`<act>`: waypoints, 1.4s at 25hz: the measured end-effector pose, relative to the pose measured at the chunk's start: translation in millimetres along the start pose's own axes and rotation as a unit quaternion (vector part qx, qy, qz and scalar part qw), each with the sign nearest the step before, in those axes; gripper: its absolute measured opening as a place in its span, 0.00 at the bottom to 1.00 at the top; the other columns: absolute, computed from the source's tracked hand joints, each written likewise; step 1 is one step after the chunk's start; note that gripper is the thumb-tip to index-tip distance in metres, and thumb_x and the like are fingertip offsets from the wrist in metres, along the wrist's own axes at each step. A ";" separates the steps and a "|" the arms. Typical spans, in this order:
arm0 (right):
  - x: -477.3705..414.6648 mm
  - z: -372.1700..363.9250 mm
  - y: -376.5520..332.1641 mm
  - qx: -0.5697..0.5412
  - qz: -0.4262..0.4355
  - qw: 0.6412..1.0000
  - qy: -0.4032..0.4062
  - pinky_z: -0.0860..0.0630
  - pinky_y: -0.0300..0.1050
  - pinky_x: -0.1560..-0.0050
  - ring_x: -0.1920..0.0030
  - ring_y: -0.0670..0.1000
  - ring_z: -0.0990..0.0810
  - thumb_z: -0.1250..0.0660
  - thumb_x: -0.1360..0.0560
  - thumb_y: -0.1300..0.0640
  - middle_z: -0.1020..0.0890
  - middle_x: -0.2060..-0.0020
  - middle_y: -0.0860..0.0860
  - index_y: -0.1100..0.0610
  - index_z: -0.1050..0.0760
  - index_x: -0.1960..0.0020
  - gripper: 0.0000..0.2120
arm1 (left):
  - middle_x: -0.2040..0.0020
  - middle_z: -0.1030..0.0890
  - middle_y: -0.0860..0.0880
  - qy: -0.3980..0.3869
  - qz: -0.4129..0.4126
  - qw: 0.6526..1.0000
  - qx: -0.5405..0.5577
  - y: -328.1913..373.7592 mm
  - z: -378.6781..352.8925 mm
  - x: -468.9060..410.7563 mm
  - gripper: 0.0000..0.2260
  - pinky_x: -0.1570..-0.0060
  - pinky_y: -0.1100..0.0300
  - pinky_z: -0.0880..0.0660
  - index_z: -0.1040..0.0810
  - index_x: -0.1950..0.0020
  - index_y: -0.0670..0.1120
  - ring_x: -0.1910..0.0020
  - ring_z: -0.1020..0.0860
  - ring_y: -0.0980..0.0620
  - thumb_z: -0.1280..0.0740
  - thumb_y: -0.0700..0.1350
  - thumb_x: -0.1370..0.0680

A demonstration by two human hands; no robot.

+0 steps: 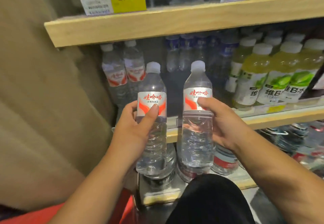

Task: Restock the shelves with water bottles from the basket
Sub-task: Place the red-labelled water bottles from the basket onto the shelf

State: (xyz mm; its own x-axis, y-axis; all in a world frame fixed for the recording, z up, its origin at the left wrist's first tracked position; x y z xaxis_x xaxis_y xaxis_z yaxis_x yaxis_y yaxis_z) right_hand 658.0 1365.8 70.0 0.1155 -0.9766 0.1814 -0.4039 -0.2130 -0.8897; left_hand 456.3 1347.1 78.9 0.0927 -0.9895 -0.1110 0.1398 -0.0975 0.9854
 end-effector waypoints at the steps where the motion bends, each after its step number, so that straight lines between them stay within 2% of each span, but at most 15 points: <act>1: -5.7 -8.3 -1.0 0.011 0.002 1.000 0.005 0.22 0.60 0.43 0.53 0.56 0.17 0.26 0.33 0.52 0.17 0.52 0.59 0.59 0.25 0.40 0.24 | 0.62 0.18 0.65 0.015 0.004 1.000 0.012 -1.8 5.3 -0.5 0.17 0.68 0.75 0.29 0.26 0.39 0.49 0.64 0.21 0.69 0.32 0.53 0.26; 4: -22.9 -27.0 -1.9 0.038 0.007 0.999 -0.006 0.19 0.56 0.49 0.57 0.53 0.15 0.28 0.37 0.48 0.15 0.58 0.55 0.57 0.24 0.45 0.23 | 0.57 0.16 0.56 0.054 0.025 0.998 0.035 -10.6 18.4 -5.7 0.18 0.67 0.71 0.26 0.25 0.39 0.48 0.64 0.20 0.65 0.31 0.53 0.26; 7: -38.1 -40.8 -3.3 0.067 0.034 0.997 -0.025 0.18 0.52 0.56 0.62 0.52 0.16 0.28 0.33 0.54 0.15 0.61 0.55 0.59 0.23 0.48 0.15 | 0.52 0.16 0.51 0.083 0.047 0.994 0.043 -20.6 28.5 -9.9 0.17 0.61 0.64 0.21 0.24 0.40 0.50 0.60 0.18 0.59 0.31 0.55 0.26; 10: -56.1 -54.5 -6.4 0.087 0.089 0.992 -0.024 0.19 0.52 0.54 0.58 0.54 0.16 0.25 0.39 0.55 0.15 0.57 0.56 0.58 0.21 0.46 0.22 | 0.53 0.15 0.53 0.108 0.063 0.990 0.059 -29.4 38.1 -15.6 0.18 0.52 0.50 0.19 0.24 0.41 0.51 0.56 0.17 0.56 0.29 0.57 0.27; 12: -68.0 -64.9 -8.0 0.066 0.112 0.991 -0.023 0.20 0.51 0.55 0.59 0.54 0.15 0.24 0.42 0.56 0.14 0.58 0.55 0.58 0.20 0.46 0.24 | 0.53 0.15 0.53 0.120 0.065 0.988 0.074 -32.3 42.6 -17.9 0.22 0.52 0.50 0.20 0.25 0.40 0.50 0.57 0.17 0.57 0.30 0.58 0.29; 14: -79.6 -76.5 -11.4 0.028 0.120 0.991 -0.043 0.20 0.51 0.55 0.58 0.54 0.15 0.24 0.40 0.60 0.14 0.58 0.56 0.59 0.20 0.45 0.24 | 0.51 0.15 0.49 0.122 0.062 0.987 0.081 -35.6 45.1 -19.6 0.24 0.54 0.53 0.20 0.25 0.39 0.48 0.56 0.17 0.54 0.31 0.59 0.31; 18: -101.0 -90.3 -17.9 0.013 0.144 0.986 -0.083 0.22 0.58 0.44 0.47 0.61 0.17 0.28 0.36 0.62 0.17 0.46 0.62 0.64 0.26 0.37 0.28 | 0.50 0.15 0.48 0.137 0.059 0.985 0.089 -42.4 44.8 -23.7 0.26 0.60 0.60 0.22 0.26 0.38 0.48 0.55 0.16 0.54 0.32 0.59 0.32; 21: -115.4 -91.1 -10.2 0.052 0.165 0.981 -0.092 0.22 0.58 0.42 0.44 0.61 0.19 0.25 0.34 0.65 0.19 0.44 0.62 0.64 0.29 0.35 0.29 | 0.50 0.15 0.50 0.147 0.065 0.983 0.088 -42.1 41.9 -24.4 0.28 0.52 0.54 0.20 0.26 0.38 0.49 0.52 0.16 0.52 0.32 0.61 0.34; 22: -118.3 -91.2 -5.2 0.061 0.165 0.980 -0.088 0.23 0.58 0.42 0.43 0.61 0.19 0.24 0.35 0.63 0.19 0.44 0.61 0.63 0.29 0.35 0.31 | 0.50 0.15 0.50 0.151 0.064 0.982 0.091 -42.3 42.4 -24.8 0.28 0.51 0.52 0.21 0.26 0.38 0.49 0.52 0.16 0.52 0.32 0.61 0.34; 25: -119.2 -90.8 11.6 0.065 0.164 0.982 -0.068 0.25 0.59 0.39 0.40 0.61 0.21 0.17 0.46 0.49 0.19 0.42 0.60 0.60 0.29 0.34 0.45 | 0.49 0.15 0.49 0.153 0.061 0.981 0.103 -45.4 42.1 -26.7 0.25 0.52 0.54 0.21 0.25 0.39 0.49 0.52 0.16 0.52 0.32 0.59 0.32; 26: -120.5 -89.1 13.9 0.063 0.172 0.981 -0.065 0.26 0.59 0.38 0.39 0.60 0.21 0.17 0.47 0.48 0.19 0.42 0.59 0.59 0.30 0.33 0.47 | 0.49 0.15 0.49 0.158 0.063 0.979 0.110 -47.6 40.9 -27.1 0.25 0.52 0.52 0.21 0.25 0.39 0.49 0.52 0.16 0.51 0.32 0.58 0.32; 28: -123.8 -86.5 16.4 0.091 0.186 0.976 -0.062 0.27 0.58 0.36 0.39 0.57 0.21 0.20 0.40 0.56 0.19 0.42 0.56 0.59 0.32 0.32 0.40 | 0.50 0.15 0.49 0.166 0.070 0.977 0.117 -50.3 39.9 -27.3 0.25 0.50 0.49 0.21 0.26 0.39 0.49 0.51 0.16 0.49 0.31 0.58 0.32; 30: -123.2 -83.6 19.2 0.160 0.177 0.969 -0.057 0.25 0.52 0.37 0.40 0.52 0.21 0.23 0.38 0.62 0.19 0.43 0.52 0.57 0.33 0.31 0.38 | 0.50 0.15 0.49 0.164 0.074 0.976 0.120 -50.7 39.8 -26.2 0.26 0.48 0.46 0.21 0.26 0.39 0.49 0.51 0.16 0.49 0.31 0.58 0.33; 32: -116.8 -76.4 25.5 0.237 0.146 0.959 -0.059 0.23 0.39 0.43 0.45 0.41 0.20 0.22 0.36 0.65 0.19 0.46 0.46 0.52 0.33 0.31 0.37 | 0.50 0.15 0.50 0.161 0.077 0.977 0.115 -49.8 39.2 -25.6 0.28 0.47 0.44 0.21 0.26 0.38 0.50 0.52 0.16 0.50 0.31 0.59 0.35; 35: -109.0 -73.1 28.7 0.314 0.122 0.939 -0.063 0.28 0.21 0.59 0.61 0.26 0.23 0.23 0.33 0.64 0.22 0.56 0.36 0.47 0.32 0.38 0.29 | 0.50 0.15 0.48 0.158 0.071 0.980 0.103 -47.2 38.0 -24.8 0.27 0.46 0.44 0.21 0.27 0.38 0.49 0.51 0.16 0.50 0.31 0.58 0.34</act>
State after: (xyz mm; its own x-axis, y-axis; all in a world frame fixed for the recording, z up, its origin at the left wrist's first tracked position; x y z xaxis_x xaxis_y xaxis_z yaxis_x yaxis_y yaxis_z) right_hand 567.5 1464.0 55.4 0.2119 -0.9743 -0.0767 0.1787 0.1158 -0.9771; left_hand 410.0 1372.2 40.0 0.4016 -0.9154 0.0258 -0.0953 -0.0137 0.9954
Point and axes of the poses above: each hand's wrist, its own x-axis away from the middle knuckle, its own z-axis out of the back of the hand, y = z × x, the point moved 1 cm from there along -x, towards the middle knuckle
